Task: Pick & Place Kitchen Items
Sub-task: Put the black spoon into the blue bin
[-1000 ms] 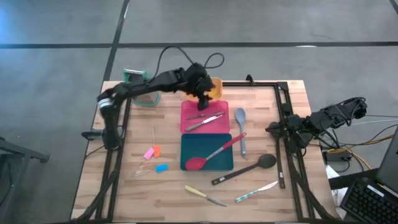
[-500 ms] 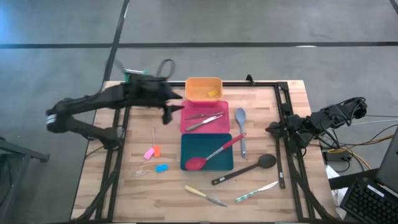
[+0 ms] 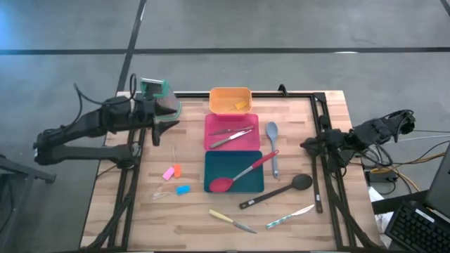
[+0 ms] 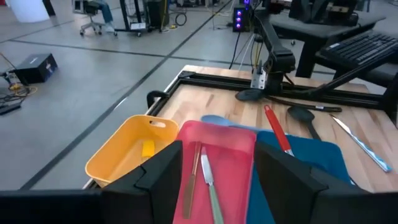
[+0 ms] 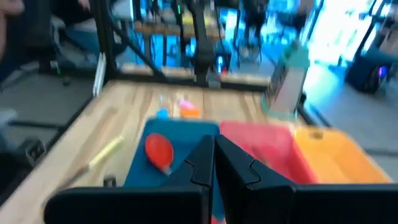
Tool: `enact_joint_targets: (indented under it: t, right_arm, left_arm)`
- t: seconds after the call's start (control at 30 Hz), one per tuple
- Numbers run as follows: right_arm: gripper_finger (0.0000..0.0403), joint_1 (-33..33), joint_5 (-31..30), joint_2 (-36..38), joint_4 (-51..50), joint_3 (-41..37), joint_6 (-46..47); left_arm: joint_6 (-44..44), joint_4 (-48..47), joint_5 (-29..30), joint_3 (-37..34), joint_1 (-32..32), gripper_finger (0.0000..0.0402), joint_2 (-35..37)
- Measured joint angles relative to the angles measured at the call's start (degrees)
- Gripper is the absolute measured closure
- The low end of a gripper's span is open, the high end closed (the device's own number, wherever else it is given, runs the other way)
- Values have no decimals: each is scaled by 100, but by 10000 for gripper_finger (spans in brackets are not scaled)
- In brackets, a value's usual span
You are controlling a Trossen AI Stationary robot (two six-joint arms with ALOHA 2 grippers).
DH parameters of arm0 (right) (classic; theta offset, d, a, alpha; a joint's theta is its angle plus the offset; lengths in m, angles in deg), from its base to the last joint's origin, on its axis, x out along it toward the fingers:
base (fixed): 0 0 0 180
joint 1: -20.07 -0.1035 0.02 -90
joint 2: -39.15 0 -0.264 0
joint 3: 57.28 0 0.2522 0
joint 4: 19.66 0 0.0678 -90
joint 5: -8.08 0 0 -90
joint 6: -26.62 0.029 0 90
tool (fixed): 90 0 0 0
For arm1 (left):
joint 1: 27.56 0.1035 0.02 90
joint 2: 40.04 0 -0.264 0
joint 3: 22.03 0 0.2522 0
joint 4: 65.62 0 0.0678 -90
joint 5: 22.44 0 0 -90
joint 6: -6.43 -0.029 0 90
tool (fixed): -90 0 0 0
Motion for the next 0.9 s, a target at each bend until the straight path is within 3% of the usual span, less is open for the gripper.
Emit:
enact_joint_targets:
  t: [0.3,0.53,0.73,0.83,0.9]
  right_arm:
    - [394,-2,8,-366,1644,-44,-282]
    - [394,-2,-115,-857,2152,6,-376]
    - [394,-1,-1728,-1112,1546,108,126]
    - [394,1,-2434,-1207,589,299,1134]
    - [394,2,-2526,-1302,-214,476,1960]
  left_arm:
    - [-108,-25,-2,-322,2,200,313]
    - [-108,-21,-4,-488,2,200,309]
    - [-110,-32,-6,-642,2,200,309]
    - [-110,-33,-7,-684,2,200,306]
    - [-110,-32,-7,-689,2,200,291]
